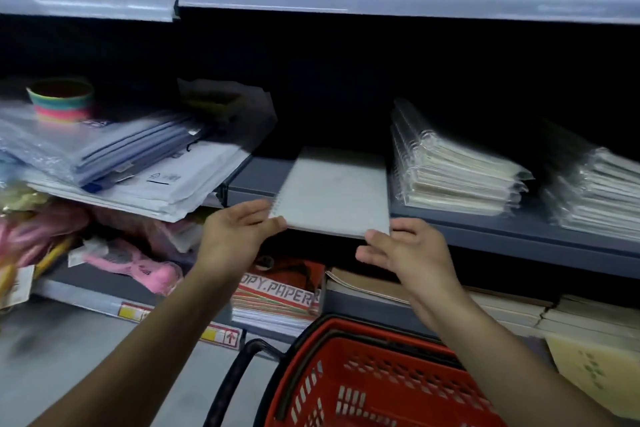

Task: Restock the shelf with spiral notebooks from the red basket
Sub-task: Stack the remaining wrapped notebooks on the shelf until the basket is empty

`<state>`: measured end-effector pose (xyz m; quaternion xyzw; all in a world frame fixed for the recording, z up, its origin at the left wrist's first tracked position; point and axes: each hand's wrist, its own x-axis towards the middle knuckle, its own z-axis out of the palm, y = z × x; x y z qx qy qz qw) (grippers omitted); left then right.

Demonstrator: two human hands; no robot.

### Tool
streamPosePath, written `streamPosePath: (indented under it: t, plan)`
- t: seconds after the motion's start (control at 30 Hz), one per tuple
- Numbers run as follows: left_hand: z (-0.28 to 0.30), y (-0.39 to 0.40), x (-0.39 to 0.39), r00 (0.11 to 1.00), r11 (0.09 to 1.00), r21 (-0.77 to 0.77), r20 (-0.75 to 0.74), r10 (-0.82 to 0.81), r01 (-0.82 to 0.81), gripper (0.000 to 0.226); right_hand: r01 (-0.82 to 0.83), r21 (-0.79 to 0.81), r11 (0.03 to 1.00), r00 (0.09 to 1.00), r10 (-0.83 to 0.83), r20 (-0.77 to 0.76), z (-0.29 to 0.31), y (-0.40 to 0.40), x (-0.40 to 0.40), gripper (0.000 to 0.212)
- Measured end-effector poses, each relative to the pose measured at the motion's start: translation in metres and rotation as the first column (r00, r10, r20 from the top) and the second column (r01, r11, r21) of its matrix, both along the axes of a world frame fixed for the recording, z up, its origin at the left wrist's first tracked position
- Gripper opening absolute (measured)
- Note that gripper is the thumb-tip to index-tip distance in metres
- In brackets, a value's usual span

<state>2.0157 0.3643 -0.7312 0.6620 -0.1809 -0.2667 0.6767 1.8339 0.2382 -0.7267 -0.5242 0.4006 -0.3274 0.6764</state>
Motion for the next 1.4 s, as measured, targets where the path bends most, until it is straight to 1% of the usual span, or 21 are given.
streamPosePath:
  t: [0.07, 0.17, 0.23, 0.27, 0.3, 0.37, 0.43, 0.5, 0.53, 0.6, 0.63, 0.7, 0.73, 0.9, 1.0, 1.1, 1.23, 1.33, 1.4]
  plan:
    - [0.001, -0.003, 0.0, 0.988, 0.995, 0.062, 0.143, 0.065, -0.074, 0.035, 0.04, -0.146, 0.988, 0.995, -0.053, -0.086, -0.005, -0.002, 0.006, 0.032]
    - [0.006, -0.017, 0.005, 0.937, 0.974, 0.13, 0.321, 0.135, -0.185, 0.033, 0.016, -0.279, 0.96, 0.983, -0.067, -0.174, -0.006, -0.011, 0.022, 0.029]
    - [0.008, -0.03, 0.015, 0.89, 0.955, 0.183, 0.436, 0.134, -0.234, 0.036, 0.005, -0.373, 0.928, 0.953, -0.118, -0.279, -0.009, -0.02, 0.036, 0.018]
    - [0.009, -0.037, 0.02, 0.865, 0.949, 0.2, 0.487, 0.12, -0.244, 0.037, 0.009, -0.441, 0.898, 0.927, -0.173, -0.333, -0.009, -0.025, 0.042, 0.017]
    - [0.009, -0.044, 0.026, 0.838, 0.944, 0.213, 0.536, 0.101, -0.25, 0.037, 0.016, -0.485, 0.874, 0.902, -0.222, -0.371, -0.008, -0.03, 0.047, 0.021]
    - [0.009, -0.056, 0.036, 0.807, 0.936, 0.249, 0.588, 0.058, -0.248, 0.038, 0.042, -0.499, 0.866, 0.872, -0.275, -0.404, -0.005, -0.037, 0.054, 0.031]
    - [0.006, -0.066, 0.043, 0.804, 0.929, 0.283, 0.595, 0.023, -0.237, 0.038, 0.06, -0.498, 0.865, 0.852, -0.304, -0.425, -0.005, -0.042, 0.057, 0.038]
    - [0.002, -0.071, 0.045, 0.804, 0.929, 0.287, 0.594, 0.019, -0.234, 0.038, 0.084, -0.528, 0.845, 0.853, -0.335, -0.4, -0.01, -0.044, 0.059, 0.038]
    - [0.001, -0.072, 0.044, 0.801, 0.93, 0.281, 0.599, 0.023, -0.237, 0.039, 0.09, -0.546, 0.833, 0.86, -0.342, -0.379, -0.013, -0.044, 0.06, 0.035]
    - [0.0, -0.072, 0.04, 0.798, 0.933, 0.268, 0.602, 0.032, -0.24, 0.042, 0.095, -0.549, 0.831, 0.873, -0.335, -0.355, -0.018, -0.042, 0.06, 0.016]
    - [-0.001, -0.07, 0.037, 0.803, 0.936, 0.262, 0.595, 0.036, -0.236, 0.045, 0.097, -0.535, 0.84, 0.879, -0.323, -0.349, -0.019, -0.041, 0.059, 0.021]
    - [-0.001, -0.066, 0.032, 0.81, 0.945, 0.24, 0.585, 0.042, -0.222, 0.053, 0.091, -0.511, 0.855, 0.902, -0.289, -0.322, -0.022, -0.041, 0.055, 0.05]
    - [0.0, -0.063, 0.029, 0.81, 0.95, 0.227, 0.585, 0.043, -0.214, 0.055, 0.087, -0.51, 0.856, 0.914, -0.273, -0.301, -0.022, -0.041, 0.051, 0.055]
    - [0.007, -0.041, 0.01, 0.812, 0.967, 0.171, 0.581, 0.056, -0.188, 0.056, 0.042, -0.525, 0.85, 0.952, -0.193, -0.236, -0.014, -0.028, 0.017, 0.052]
    - [0.007, -0.02, -0.019, 0.837, 0.976, 0.17, 0.547, 0.022, -0.137, 0.053, -0.028, -0.496, 0.868, 0.958, -0.117, -0.26, -0.007, -0.009, -0.015, 0.05]
    - [-0.002, 0.003, -0.05, 0.855, 0.976, 0.188, 0.519, -0.006, -0.107, 0.049, -0.09, -0.477, 0.875, 0.941, -0.082, -0.328, -0.012, 0.008, -0.051, 0.044]
    - [-0.025, 0.029, -0.09, 0.895, 0.974, 0.222, 0.442, -0.064, -0.04, 0.045, -0.14, -0.347, 0.928, 0.925, -0.002, -0.38, -0.032, 0.032, -0.098, 0.036]
    - [-0.054, 0.046, -0.117, 0.916, 0.961, 0.275, 0.39, -0.093, -0.02, 0.044, -0.195, -0.239, 0.951, 0.901, 0.078, -0.427, -0.052, 0.055, -0.13, 0.025]
    - [-0.077, 0.055, -0.133, 0.925, 0.942, 0.335, 0.349, -0.153, 0.029, 0.043, -0.225, -0.113, 0.968, 0.884, 0.154, -0.441, -0.071, 0.068, -0.148, 0.017]
